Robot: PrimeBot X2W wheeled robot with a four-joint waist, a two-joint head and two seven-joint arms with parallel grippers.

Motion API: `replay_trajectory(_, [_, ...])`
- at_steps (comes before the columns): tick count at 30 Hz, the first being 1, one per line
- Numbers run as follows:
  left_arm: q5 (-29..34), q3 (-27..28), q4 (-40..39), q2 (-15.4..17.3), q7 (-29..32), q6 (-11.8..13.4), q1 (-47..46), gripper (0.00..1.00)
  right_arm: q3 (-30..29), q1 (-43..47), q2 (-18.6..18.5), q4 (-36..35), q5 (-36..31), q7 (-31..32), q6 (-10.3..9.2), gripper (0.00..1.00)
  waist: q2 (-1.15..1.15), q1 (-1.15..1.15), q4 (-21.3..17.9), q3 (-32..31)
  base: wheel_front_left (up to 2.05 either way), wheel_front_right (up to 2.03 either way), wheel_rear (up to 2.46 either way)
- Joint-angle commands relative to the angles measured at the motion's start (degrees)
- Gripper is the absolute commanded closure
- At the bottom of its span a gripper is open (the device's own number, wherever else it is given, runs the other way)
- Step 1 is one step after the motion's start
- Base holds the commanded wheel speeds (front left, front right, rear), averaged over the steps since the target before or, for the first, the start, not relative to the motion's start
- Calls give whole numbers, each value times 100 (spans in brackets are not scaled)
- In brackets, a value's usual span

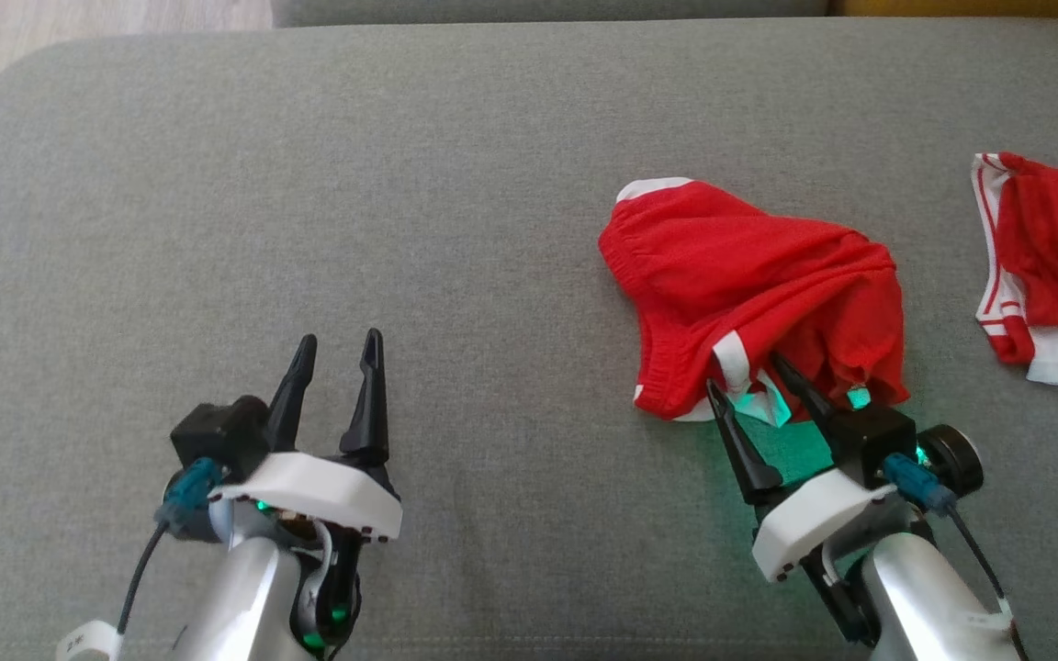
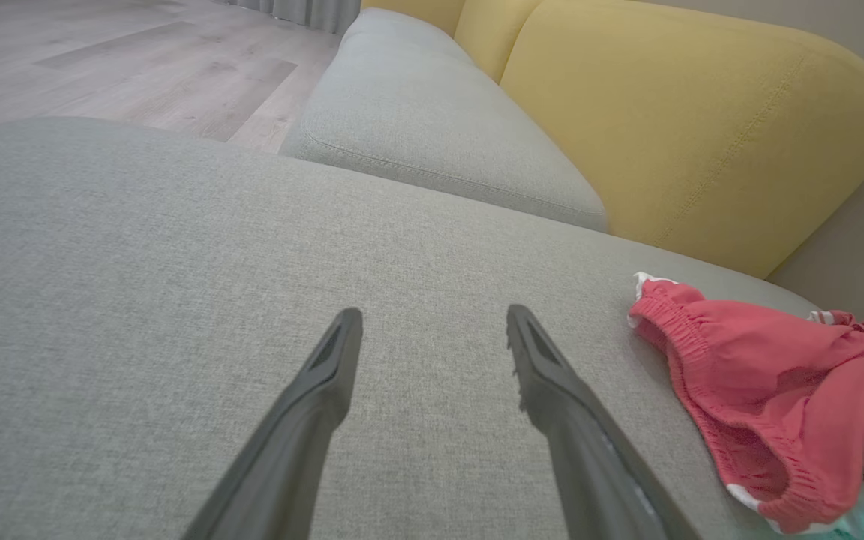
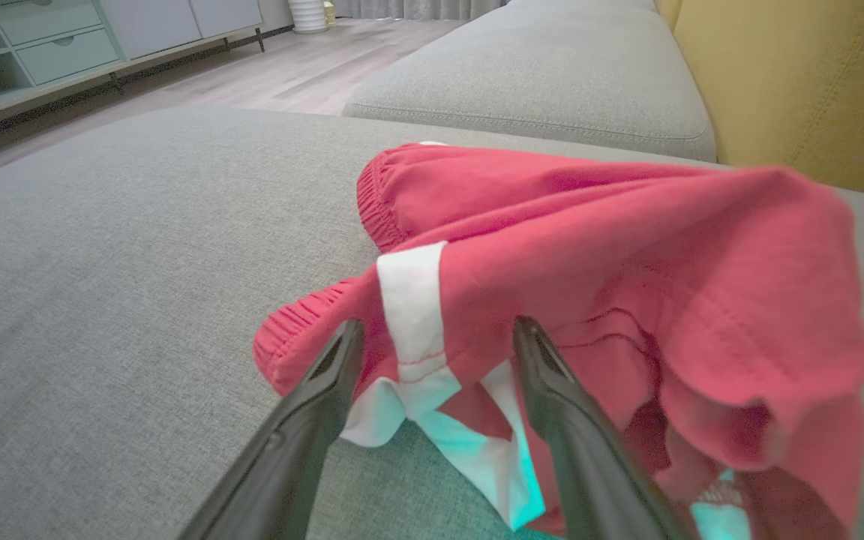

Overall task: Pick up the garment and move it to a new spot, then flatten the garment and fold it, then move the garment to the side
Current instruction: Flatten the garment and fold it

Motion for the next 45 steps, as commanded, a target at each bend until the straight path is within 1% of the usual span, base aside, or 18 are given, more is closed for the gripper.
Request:
replay_trajectory(1, [-21,138,-169,48,-70,40,-267,0,69,-160,47,-140,-55,-1,-5,0,0,0,14,12,0,0,0])
replay_trajectory(6, [-37,135,-179,48,-70,60,-273,0,-24,-194,74,-19,-112,-3,-5,0,0,0,33,42,0,0,0])
replay_trajectory(7, [-38,136,-182,48,-70,63,-273,0,-37,-199,82,-5,-111,-5,-5,25,0,0,31,46,0,0,0])
replay_trajectory(9, [-36,136,-185,48,-70,65,-274,0,-51,-212,93,21,-104,-8,-5,100,0,0,22,54,0,0,0])
replay_trajectory(16, [-10,163,-176,48,-70,68,-255,0,-188,-220,100,42,-126,-62,-5,100,0,0,-72,13,0,0,0])
replay_trajectory(20, [25,186,-160,48,-70,35,-225,0,-526,-161,24,-212,-162,-35,-5,100,0,0,-206,-61,0,0,0])
replay_trajectory(24, [29,84,-161,48,-70,-107,-221,0,-994,-128,-153,-579,-135,182,-5,100,0,0,-382,-104,0,0,0])
replay_trajectory(27, [131,-253,-41,48,-70,-412,-258,0,-1196,-190,-297,-724,-83,432,-5,100,0,0,-499,-80,0,0,0])
replay_trajectory(29, [319,-581,182,48,-70,-616,-327,0,-1308,-280,-309,-736,28,617,-5,100,0,0,-566,-41,0,0,0])
replay_trajectory(32, [588,-1063,554,96,-70,-811,-534,0,-1351,-463,-323,-723,33,796,-5,100,0,0,-662,55,0,0,0])
replay_trajectory(35, [735,-1426,904,115,-70,-900,-782,0,-1350,-635,-291,-697,46,864,-5,100,0,0,-738,135,0,0,0])
replay_trajectory(39, [823,-1840,1386,122,-70,-945,-1133,0,-1358,-780,-259,-646,53,894,-5,100,0,0,-831,228,0,0,0])
replay_trajectory(43, [753,-2113,1622,110,-70,-958,-1349,0,-1368,-815,-249,-601,39,894,-5,100,0,0,-915,290,0,0,0])
replay_trajectory(45, [671,-2385,1736,102,-70,-960,-1476,0,-1375,-837,-234,-572,42,891,-5,100,0,0,-978,328,0,0,0])
